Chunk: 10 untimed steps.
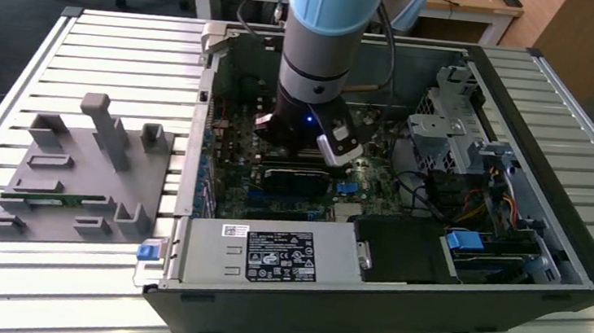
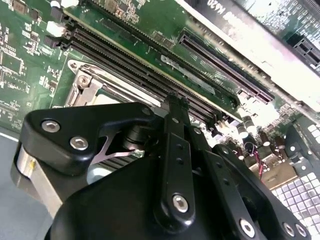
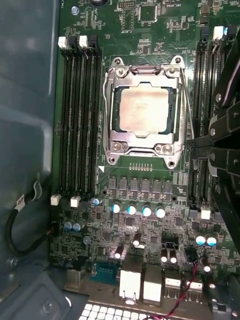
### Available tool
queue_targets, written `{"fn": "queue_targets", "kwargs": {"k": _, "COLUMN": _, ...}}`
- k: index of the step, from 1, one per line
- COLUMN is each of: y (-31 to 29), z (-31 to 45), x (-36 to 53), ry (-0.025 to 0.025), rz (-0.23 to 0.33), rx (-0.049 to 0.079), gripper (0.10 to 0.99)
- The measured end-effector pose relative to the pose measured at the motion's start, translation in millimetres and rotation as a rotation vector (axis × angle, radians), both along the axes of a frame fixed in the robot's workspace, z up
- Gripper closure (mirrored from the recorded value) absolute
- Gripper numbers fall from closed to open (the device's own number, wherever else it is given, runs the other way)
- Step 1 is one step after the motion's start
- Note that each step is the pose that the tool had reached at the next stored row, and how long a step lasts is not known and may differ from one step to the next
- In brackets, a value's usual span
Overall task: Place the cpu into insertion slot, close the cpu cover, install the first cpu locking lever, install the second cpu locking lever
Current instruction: 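Install the second cpu locking lever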
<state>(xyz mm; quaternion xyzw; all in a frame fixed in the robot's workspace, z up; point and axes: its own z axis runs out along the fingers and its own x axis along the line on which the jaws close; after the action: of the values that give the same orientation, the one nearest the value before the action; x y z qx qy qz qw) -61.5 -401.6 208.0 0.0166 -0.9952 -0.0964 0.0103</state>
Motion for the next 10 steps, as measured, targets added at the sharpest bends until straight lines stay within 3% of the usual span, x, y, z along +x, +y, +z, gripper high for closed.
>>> {"fn": "queue_targets", "kwargs": {"k": 3, "y": -0.9, "z": 0.1, "x": -2.0, "ry": -0.0001, "rz": 0.0, "rx": 0.012, "gripper": 0.98}}
{"fn": "queue_targets", "kwargs": {"k": 10, "y": -0.9, "z": -5.5, "x": -2.1, "ry": -0.0002, "rz": 0.0, "rx": 0.02, "gripper": 0.98}}
